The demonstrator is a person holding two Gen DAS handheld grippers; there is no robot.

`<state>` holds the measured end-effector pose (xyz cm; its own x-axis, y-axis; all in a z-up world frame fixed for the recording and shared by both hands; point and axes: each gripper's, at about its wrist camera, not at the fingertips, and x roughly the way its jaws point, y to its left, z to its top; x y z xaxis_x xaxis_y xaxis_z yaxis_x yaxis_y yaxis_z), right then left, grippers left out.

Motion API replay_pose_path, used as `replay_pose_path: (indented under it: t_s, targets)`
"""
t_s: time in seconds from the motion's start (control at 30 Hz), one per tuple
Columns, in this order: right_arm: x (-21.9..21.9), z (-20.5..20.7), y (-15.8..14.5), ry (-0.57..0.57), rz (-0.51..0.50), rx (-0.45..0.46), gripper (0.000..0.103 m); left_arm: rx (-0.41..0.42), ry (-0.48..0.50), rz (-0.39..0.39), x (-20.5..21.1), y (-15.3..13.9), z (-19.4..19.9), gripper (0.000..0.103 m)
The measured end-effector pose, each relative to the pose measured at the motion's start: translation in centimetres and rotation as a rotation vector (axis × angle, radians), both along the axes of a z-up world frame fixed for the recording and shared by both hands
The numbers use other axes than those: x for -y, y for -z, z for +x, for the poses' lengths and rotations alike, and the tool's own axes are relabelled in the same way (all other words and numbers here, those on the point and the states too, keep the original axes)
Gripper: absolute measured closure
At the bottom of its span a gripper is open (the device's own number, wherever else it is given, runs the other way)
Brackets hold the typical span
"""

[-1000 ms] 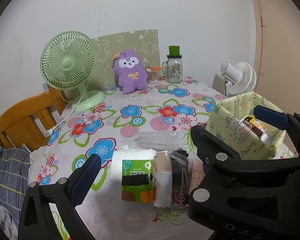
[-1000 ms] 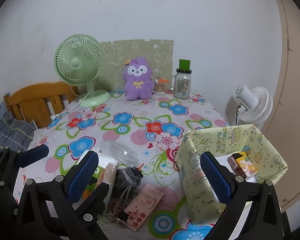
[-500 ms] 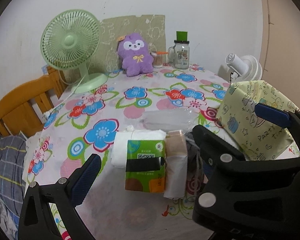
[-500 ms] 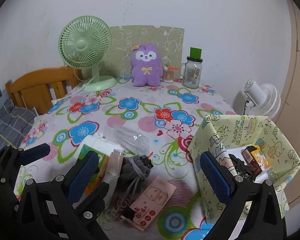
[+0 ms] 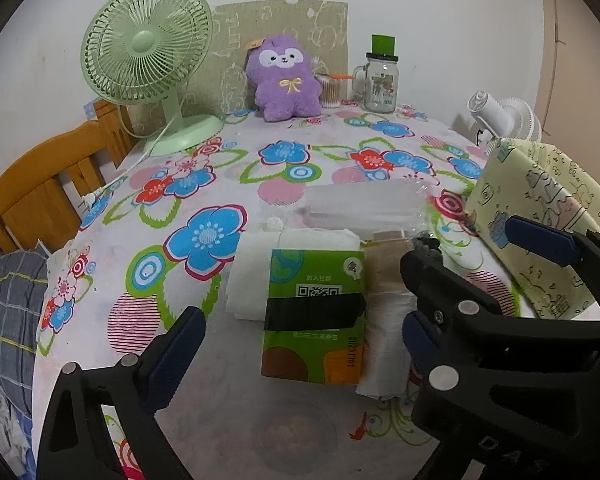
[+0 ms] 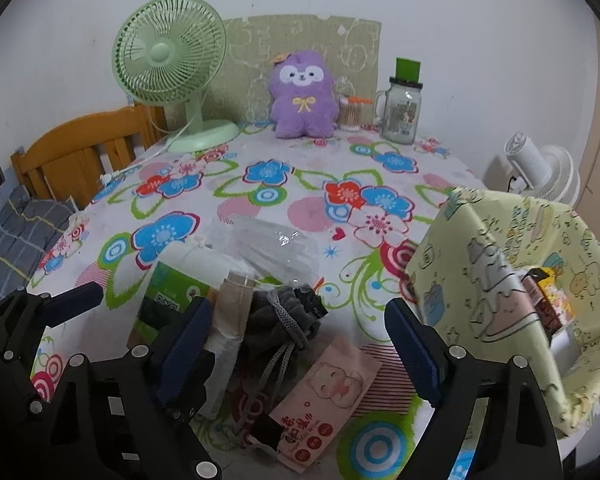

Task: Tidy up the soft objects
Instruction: 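Move the left tool to the green tissue pack while the right tool reaches the white tube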

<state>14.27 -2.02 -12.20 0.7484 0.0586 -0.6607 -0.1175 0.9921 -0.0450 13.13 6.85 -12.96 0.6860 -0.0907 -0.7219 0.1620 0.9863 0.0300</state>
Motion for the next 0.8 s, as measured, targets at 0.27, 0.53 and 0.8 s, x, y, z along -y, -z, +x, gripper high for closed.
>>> replay_pose_path:
  t_s: [0.27, 0.53, 0.8]
  targets:
    - [-0.7, 1.4, 1.5, -0.021, 0.02, -0.06, 0.02, -0.054, 0.002, -0.027, -0.5, 1.2, 0.8, 0.033]
    - [-1.7, 1.9, 2.7, -0.051, 0.009, -0.101, 0.04, -0.102, -0.002, -0.023, -0.7, 2.6, 1.1, 0.049]
    - [-1.7, 1.5, 2.3, -0.046, -0.007, -0.078, 0.05, -0.099, -0.006, -0.022, -0.6, 2.5, 0.9, 0.05]
